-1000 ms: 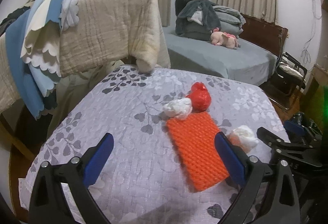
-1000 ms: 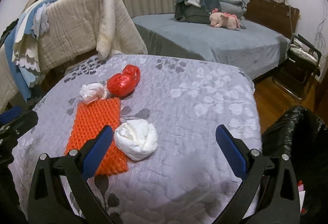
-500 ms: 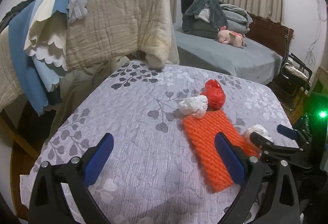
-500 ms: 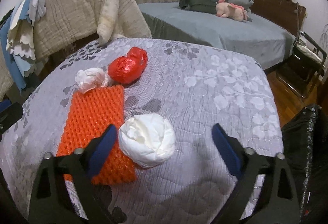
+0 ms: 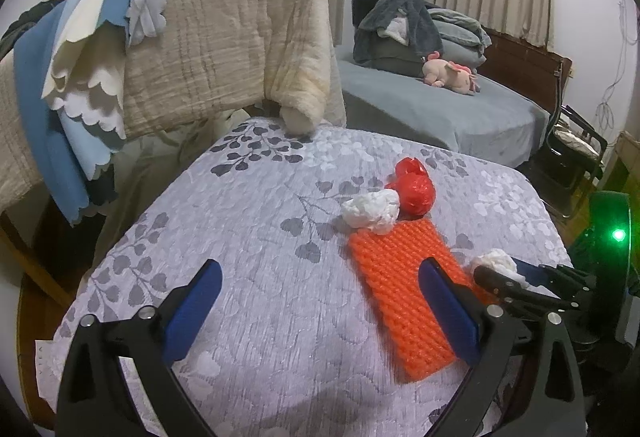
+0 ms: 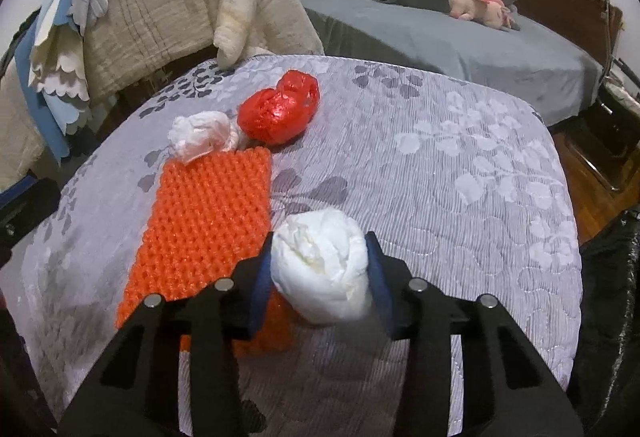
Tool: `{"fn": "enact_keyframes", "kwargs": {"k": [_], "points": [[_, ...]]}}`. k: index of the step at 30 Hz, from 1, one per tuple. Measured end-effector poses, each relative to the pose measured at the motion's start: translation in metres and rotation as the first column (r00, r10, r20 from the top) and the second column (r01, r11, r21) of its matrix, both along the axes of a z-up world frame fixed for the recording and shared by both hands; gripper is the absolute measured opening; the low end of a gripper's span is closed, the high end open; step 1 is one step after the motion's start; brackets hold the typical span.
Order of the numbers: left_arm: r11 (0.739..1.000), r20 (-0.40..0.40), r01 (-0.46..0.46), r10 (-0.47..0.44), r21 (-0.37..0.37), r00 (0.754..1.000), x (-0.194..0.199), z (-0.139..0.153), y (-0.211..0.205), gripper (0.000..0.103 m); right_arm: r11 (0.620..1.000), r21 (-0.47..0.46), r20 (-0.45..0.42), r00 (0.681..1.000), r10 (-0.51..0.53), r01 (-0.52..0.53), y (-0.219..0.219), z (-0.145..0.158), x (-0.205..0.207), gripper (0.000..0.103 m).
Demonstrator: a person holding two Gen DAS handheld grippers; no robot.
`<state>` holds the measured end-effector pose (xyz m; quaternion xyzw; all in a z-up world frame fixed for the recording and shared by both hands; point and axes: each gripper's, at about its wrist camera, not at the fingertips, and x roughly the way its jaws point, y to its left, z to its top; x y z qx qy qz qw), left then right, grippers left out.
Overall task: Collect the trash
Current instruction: 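Grasp the large white crumpled ball with the right gripper while the left gripper grasps the smaller white crumpled ball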
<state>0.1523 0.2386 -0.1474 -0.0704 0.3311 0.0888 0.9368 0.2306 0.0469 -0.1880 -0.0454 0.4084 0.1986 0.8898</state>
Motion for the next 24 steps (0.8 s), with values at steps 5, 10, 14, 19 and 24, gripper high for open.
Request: {"fn": "enact_keyframes", "kwargs": {"k": [5,10,14,19,24], "points": [[1.0,0.002,0.016,-0.016,0.0,1.0,0.005,0.002,-0.005,0.097,1.0,0.014,0.031,0.999,-0.024,0.024,-0.011,0.011,0.002,0.039],[0.999,0.003,0.032,-0.032,-0.004,0.999,0.018,0.0,-0.01,0.096,0.999,0.016,0.061,0.997,-0.04,0.039,-0.02,0.02,0.01,0.039],[0.999,0.008,0.041,-0.041,0.005,0.999,0.033,-0.002,-0.014,0.095,0.998,0.017,0.072,0.996,-0.057,0.055,-0.027,0.023,0.02,0.039],[0.998,-0.006,0.06,-0.06,0.015,0.998,0.063,-0.009,-0.014,0.091,0.997,0.006,0.077,0.994,-0.075,0.075,-0.034,0.022,0.03,0.039],[0.996,-0.051,0.093,-0.092,0.006,0.994,0.093,-0.024,-0.014,0.083,0.996,-0.012,0.059,0.995,-0.083,0.084,-0.036,0.013,0.038,0.039]]}}
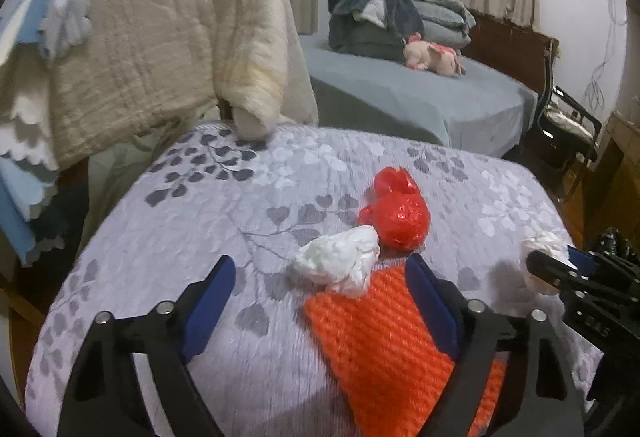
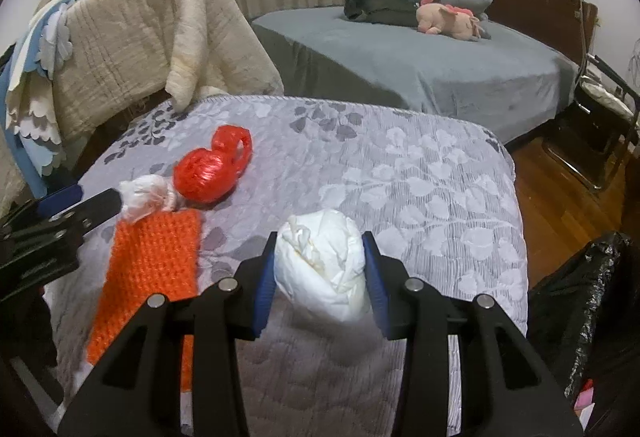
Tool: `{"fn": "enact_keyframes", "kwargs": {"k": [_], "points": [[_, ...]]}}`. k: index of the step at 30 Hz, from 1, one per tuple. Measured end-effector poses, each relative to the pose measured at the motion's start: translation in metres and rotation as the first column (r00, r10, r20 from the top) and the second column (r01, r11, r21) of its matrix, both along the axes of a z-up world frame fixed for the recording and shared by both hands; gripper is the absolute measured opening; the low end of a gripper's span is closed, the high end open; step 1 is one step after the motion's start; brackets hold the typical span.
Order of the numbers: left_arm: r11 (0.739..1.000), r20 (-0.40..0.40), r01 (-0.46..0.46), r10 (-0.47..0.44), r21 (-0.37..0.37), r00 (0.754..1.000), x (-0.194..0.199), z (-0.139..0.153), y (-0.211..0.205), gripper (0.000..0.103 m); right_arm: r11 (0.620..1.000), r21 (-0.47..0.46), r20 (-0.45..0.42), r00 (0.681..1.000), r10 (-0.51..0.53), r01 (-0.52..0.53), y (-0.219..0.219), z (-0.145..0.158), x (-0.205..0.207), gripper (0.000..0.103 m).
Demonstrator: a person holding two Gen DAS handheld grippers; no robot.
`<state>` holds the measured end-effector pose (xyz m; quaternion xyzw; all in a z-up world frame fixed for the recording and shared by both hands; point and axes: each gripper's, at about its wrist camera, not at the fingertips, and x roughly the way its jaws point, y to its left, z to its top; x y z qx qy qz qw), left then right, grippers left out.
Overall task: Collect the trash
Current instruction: 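Grasp the large white crumpled ball with the right gripper while the left gripper grasps the smaller white crumpled ball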
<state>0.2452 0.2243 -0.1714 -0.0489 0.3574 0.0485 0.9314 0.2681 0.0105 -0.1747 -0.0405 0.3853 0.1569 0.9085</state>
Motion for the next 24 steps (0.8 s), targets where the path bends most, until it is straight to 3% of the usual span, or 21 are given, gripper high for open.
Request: {"fn": "enact_keyframes", "kwargs": {"k": [9,14,18,19,24], "points": [[0.999,-0.08,0.018,-0.022,-0.05,0.997,0.029,-0.028,0.002,0.076,1.0,-0.003,-0.044,0.999,-0.01,0.01,-0.002,-0.015,0.005,0.045],[0.996,-0.108,0.043,-0.051,-0.08,0.993,0.037,-0.035,0.001,0.062,1.0,-0.001,-0.064,0.998,-0.014,0.014,-0.003,-0.018,0.007,0.054],[0.994,-0.108,0.053,-0.064,-0.097,0.992,0.039,-0.036,0.0,0.043,1.0,0.0,-0.086,0.996,-0.018,0.018,-0.004,-0.022,0.009,0.053],[0.994,-0.105,0.052,-0.062,-0.095,0.992,0.038,-0.035,-0.001,0.041,1.0,0.003,-0.088,0.996,-0.015,0.015,-0.004,-0.021,0.009,0.046],[0.995,-0.078,0.051,-0.058,-0.081,0.995,0.029,-0.027,-0.001,0.038,1.0,0.018,-0.069,0.998,-0.011,0.012,-0.005,-0.014,0.006,0.043]]}}
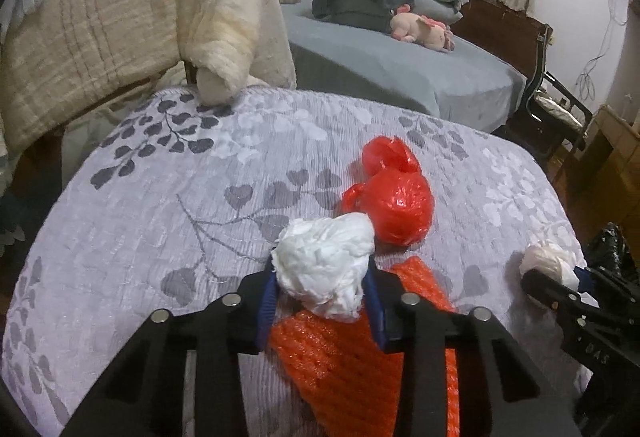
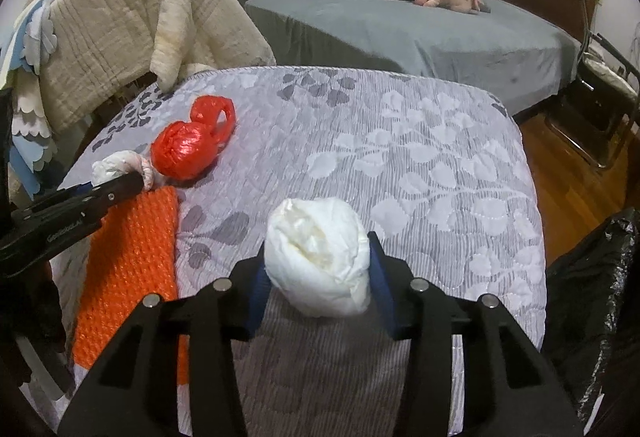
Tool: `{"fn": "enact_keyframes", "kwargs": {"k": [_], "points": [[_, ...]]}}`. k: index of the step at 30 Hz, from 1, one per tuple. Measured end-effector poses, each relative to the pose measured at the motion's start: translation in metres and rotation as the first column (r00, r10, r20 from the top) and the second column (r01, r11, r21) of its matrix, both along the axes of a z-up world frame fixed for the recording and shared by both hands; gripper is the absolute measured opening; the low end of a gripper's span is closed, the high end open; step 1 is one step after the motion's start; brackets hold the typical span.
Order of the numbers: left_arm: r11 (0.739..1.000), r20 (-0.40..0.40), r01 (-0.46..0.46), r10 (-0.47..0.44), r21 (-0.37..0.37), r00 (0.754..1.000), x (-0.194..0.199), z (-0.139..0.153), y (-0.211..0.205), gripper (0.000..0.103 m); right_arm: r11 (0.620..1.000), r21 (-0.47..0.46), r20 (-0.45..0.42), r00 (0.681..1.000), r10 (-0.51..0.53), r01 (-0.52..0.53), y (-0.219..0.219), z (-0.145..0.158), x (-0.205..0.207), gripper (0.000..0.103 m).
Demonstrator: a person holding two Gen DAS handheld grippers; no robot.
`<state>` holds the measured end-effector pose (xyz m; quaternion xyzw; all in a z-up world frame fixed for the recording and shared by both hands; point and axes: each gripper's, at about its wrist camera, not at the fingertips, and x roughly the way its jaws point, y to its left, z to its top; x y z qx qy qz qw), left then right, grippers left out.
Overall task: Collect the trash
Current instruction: 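Grasp the large white crumpled ball with the right gripper while the left gripper grasps the smaller white crumpled ball, then carry both white crumpled balls over the trash bin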
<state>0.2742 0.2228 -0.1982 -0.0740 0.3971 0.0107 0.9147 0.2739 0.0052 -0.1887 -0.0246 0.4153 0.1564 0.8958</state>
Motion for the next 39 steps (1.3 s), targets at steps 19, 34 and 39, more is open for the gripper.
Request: {"fn": "enact_keyframes", "kwargs": {"k": [19,34,39], "points": [[0.998,0.176,-0.061,0.059,0.004,0.983,-0.056,0.08,-0.001,0.038,0.997,0.056,0.138,0.989,0.046,-0.055,-0.001,0.071,-0.041,0.042],[1.0,0.201,-0.016,0.013,0.01,0.979,-0.112,0.12,-0.051,0.038,0.995,0.092,0.188,0.982,0.014,-0.032,-0.046,0.116,-0.095,0.042],[1.0,0.204,0.016,-0.02,0.021,0.979,-0.13,0.125,-0.074,0.038,0.995,0.096,0.207,0.978,-0.005,-0.015,-0.068,0.127,-0.114,0.043]]}}
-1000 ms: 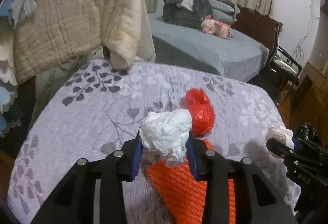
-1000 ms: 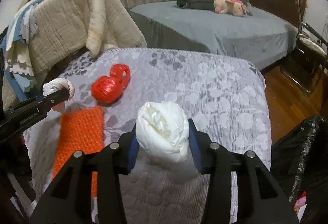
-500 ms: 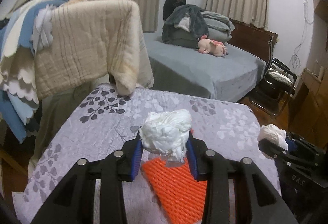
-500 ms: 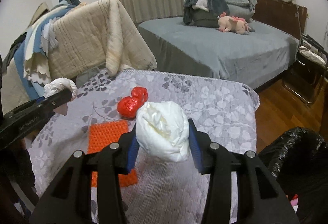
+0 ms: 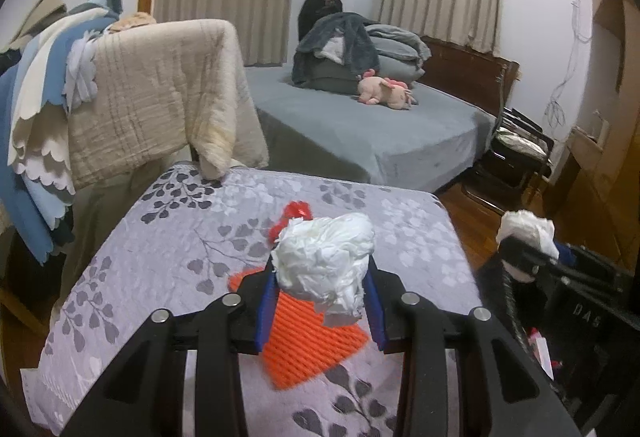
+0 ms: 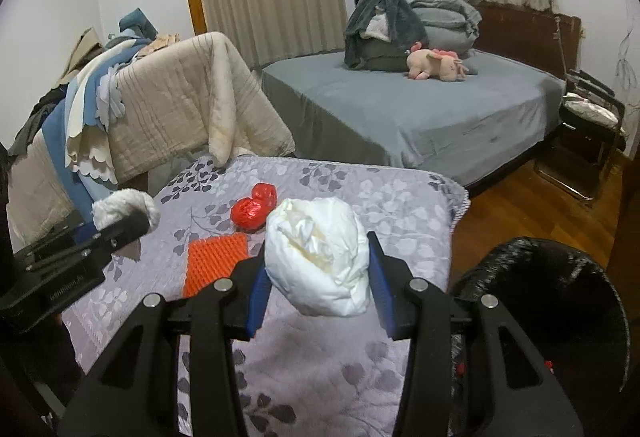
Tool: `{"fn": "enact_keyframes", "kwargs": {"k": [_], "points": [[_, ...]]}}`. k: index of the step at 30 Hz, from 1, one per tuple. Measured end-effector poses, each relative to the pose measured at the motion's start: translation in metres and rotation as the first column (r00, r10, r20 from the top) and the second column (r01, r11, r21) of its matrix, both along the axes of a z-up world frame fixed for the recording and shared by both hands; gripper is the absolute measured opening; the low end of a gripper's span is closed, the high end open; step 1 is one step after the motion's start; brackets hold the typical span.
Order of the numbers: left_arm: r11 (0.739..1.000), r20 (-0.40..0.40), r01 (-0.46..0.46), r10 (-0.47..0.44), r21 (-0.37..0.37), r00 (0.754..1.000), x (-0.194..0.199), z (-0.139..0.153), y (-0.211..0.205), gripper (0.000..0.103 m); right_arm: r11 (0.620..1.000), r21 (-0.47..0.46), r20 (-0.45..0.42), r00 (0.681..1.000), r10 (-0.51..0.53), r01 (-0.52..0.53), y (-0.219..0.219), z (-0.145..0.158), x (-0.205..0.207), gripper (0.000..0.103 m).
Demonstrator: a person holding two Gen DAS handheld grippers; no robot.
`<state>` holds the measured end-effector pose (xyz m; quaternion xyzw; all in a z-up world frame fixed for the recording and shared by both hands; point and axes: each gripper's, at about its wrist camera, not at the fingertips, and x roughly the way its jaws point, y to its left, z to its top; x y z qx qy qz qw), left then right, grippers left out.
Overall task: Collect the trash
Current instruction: 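Carry both white crumpled balls over the trash bin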
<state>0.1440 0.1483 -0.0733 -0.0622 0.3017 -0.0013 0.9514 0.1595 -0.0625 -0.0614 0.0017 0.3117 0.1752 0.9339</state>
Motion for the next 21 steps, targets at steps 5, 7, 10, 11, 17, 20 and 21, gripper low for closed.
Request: {"fn": "enact_keyframes", "kwargs": {"k": [5,7,10,11,17,20,21], "points": [[0.999,0.003,0.034,-0.034,-0.007,0.999,-0.015,0.004,-0.024,0.038,1.0,0.002,0.013,1.0,-0.023,0.023,-0.024,0.007,-0.019,0.043],[0.999,0.008,0.048,-0.048,-0.007,0.999,-0.02,0.007,-0.034,0.038,0.999,0.0,0.017,0.999,-0.035,0.035,-0.032,0.009,-0.026,0.043],[0.997,0.012,0.074,-0.074,-0.009,0.997,-0.026,0.01,-0.049,0.038,0.998,0.005,0.023,0.998,-0.064,0.064,-0.049,0.012,-0.035,0.043],[0.996,0.012,0.085,-0.085,-0.011,0.996,-0.027,0.011,-0.055,0.038,0.997,0.004,0.026,0.997,-0.072,0.071,-0.054,0.013,-0.038,0.043],[0.987,0.017,0.158,-0.158,-0.008,0.987,-0.035,0.012,-0.092,0.038,0.991,-0.004,0.041,0.991,-0.13,0.13,-0.089,0.017,-0.052,0.043],[0.98,0.024,0.198,-0.197,-0.007,0.98,-0.038,0.014,-0.112,0.038,0.987,-0.008,0.046,0.986,-0.162,0.163,-0.107,0.017,-0.059,0.043],[0.977,0.026,0.212,-0.212,-0.008,0.977,-0.039,0.014,-0.12,0.038,0.984,-0.01,0.048,0.983,-0.177,0.177,-0.114,0.017,-0.061,0.043]]}}
